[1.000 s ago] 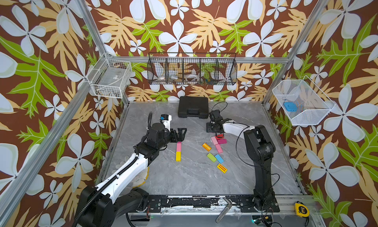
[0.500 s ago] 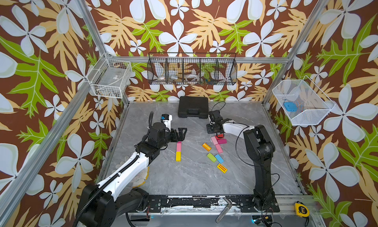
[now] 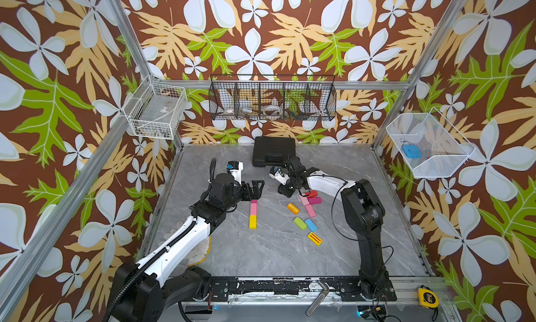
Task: Assemble the number 7 with building blocks
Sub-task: Move the building block to the center of the board.
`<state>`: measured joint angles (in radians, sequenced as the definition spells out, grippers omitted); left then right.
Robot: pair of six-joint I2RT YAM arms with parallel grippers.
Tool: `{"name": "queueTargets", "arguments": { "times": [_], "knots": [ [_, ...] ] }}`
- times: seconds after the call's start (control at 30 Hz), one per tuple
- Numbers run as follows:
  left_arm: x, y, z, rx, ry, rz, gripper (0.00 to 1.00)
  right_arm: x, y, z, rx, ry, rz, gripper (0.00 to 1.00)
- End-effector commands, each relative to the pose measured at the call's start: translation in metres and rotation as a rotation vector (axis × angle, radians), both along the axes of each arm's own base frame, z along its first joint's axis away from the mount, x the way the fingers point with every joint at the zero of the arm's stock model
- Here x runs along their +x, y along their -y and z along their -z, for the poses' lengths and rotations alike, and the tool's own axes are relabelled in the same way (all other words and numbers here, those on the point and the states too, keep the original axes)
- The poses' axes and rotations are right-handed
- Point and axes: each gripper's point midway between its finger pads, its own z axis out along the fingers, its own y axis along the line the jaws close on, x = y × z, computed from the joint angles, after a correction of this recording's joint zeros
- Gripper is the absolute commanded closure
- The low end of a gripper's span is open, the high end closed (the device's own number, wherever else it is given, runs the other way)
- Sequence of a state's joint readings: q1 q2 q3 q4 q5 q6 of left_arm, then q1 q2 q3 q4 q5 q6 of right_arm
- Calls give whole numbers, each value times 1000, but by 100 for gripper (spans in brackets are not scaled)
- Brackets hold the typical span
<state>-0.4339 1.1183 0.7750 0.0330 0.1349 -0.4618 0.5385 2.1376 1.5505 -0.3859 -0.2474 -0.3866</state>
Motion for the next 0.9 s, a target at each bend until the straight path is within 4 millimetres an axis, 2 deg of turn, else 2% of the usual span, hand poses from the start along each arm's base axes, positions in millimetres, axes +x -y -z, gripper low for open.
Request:
{"name": "queueTargets", "arguments": {
  "times": [0.0,0.07,0.13,0.2,0.4,0.63,0.77,0.87],
  "knots": [
    [1,-5,-11,1,43,-25,0,-18,-6,-3,-8,19,-213,65],
    [0,-6,-14,-1,51,-29,0,-12,-7,-8,-25,56,-235,64],
    [-1,-8,-15,2,50,-33,0,5,-4,-14,-58,96,-181,63],
    [-2,-9,-15,2,52,-36,0,19,1,-16,-74,110,-116,57],
    [-6,-10,-14,8,42,-34,0,38,20,1,-115,70,-15,52],
    [-13,-15,-15,13,45,-39,0,44,31,9,-104,66,7,51],
    [-15,-18,-14,20,44,-46,0,38,31,15,-104,37,-26,53],
    [-16,-21,-14,33,43,-58,0,32,28,18,-92,12,-52,59]
  ]
}}
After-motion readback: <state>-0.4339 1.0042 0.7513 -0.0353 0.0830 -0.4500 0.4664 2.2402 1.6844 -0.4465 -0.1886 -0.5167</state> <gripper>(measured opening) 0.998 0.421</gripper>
